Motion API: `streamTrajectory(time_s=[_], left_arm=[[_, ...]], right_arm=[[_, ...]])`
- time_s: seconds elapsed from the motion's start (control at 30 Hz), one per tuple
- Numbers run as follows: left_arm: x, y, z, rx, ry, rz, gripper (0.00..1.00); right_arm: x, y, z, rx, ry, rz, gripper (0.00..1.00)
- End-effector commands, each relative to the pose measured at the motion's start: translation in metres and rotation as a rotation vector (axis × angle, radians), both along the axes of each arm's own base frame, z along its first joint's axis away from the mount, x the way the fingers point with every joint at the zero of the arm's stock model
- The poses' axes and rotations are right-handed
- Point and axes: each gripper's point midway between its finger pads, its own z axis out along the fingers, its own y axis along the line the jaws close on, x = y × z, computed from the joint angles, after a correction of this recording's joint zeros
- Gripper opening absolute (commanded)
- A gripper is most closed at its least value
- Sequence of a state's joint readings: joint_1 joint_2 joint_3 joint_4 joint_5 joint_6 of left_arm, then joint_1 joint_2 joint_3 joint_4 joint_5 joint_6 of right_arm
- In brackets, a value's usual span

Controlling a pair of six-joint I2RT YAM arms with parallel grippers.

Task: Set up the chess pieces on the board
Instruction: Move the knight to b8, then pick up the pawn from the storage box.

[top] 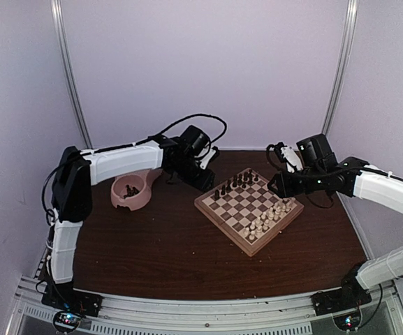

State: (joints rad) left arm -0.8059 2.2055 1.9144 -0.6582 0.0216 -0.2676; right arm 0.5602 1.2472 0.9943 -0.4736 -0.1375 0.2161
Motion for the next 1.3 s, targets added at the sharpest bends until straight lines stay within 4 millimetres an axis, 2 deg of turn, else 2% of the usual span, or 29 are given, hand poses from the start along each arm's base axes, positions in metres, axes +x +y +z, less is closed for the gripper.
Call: streamTrajectory(time_s=[0.0, 0.03, 0.07, 0.13, 0.2, 0.27, 0.37, 0.53, 0.63, 0.77, 0.97, 1.27], left_arm=[[0.002, 0.050, 0.075, 0.068, -0.159, 0.107, 0.61], [0.004, 0.064, 0.080, 0.106, -0.194, 0.153, 0.73], [0.006, 0.079, 0.083, 0.147, -0.229, 0.199, 0.80], [0.008, 0.103, 0.089, 0.206, -0.275, 0.262, 0.83], [0.007, 0.125, 0.096, 0.217, -0.266, 0.321, 0.77], [0.004, 0.139, 0.096, 0.181, -0.221, 0.347, 0.70], [0.007, 0.170, 0.091, 0.158, -0.172, 0.416, 0.65], [0.015, 0.215, 0.064, 0.148, -0.056, 0.484, 0.53], [0.022, 0.235, 0.036, 0.173, 0.035, 0.519, 0.48], [0.035, 0.251, 0.011, 0.206, 0.082, 0.561, 0.44], [0.056, 0.267, -0.013, 0.167, 0.134, 0.601, 0.40], [0.081, 0.284, -0.029, 0.170, 0.128, 0.650, 0.35]], right_arm=[[0.009, 0.002, 0.017, 0.030, -0.041, -0.018, 0.37], [0.009, 0.002, 0.018, 0.030, -0.042, -0.018, 0.37], [0.009, 0.002, 0.019, 0.029, -0.044, -0.019, 0.37], [0.010, 0.002, 0.021, 0.027, -0.048, -0.017, 0.37], [0.010, 0.001, 0.022, 0.021, -0.049, -0.016, 0.37], [0.010, 0.001, 0.022, 0.016, -0.050, -0.015, 0.37], [0.011, 0.001, 0.023, 0.018, -0.050, -0.014, 0.37], [0.010, 0.003, 0.021, 0.026, -0.043, -0.010, 0.37], [0.011, 0.004, 0.021, 0.029, -0.041, -0.008, 0.37], [0.011, 0.004, 0.020, 0.029, -0.038, -0.010, 0.37], [0.011, 0.006, 0.019, 0.035, -0.028, -0.010, 0.37], [0.012, 0.009, 0.019, 0.050, -0.019, -0.010, 0.37]])
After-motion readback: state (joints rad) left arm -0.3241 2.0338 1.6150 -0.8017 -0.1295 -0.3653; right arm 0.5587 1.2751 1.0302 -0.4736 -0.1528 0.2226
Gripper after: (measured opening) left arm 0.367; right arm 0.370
